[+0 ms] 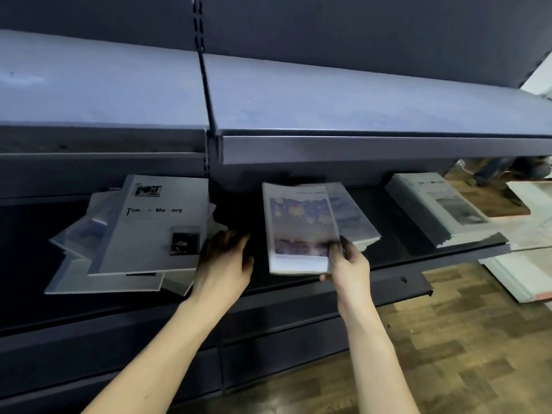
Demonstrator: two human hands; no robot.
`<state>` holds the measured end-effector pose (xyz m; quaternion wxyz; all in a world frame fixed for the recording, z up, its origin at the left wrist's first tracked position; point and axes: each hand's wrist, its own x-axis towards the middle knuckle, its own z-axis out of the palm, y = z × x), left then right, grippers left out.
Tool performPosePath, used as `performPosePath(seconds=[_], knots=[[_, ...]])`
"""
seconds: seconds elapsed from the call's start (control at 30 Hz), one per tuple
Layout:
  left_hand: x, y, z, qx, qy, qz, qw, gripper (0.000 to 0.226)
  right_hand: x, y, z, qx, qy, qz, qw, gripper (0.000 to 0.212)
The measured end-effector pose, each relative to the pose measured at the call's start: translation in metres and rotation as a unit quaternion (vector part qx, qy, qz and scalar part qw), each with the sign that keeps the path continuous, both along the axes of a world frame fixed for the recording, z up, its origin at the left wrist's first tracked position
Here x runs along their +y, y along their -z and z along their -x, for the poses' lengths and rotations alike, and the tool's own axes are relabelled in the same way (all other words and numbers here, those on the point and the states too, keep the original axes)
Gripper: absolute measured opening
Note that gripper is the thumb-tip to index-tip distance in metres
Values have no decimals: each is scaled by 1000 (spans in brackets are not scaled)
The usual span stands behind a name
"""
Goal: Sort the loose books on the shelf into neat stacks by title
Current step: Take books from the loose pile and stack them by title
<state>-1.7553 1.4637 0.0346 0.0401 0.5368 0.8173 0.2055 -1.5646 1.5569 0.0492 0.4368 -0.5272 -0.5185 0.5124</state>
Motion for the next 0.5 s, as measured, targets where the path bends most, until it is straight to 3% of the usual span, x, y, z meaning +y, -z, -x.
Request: performPosePath(seconds=[0.5], knots=[[74, -7, -101, -16, -1, 59, 998, 58, 75, -1, -107, -10, 21, 6, 1000, 25]])
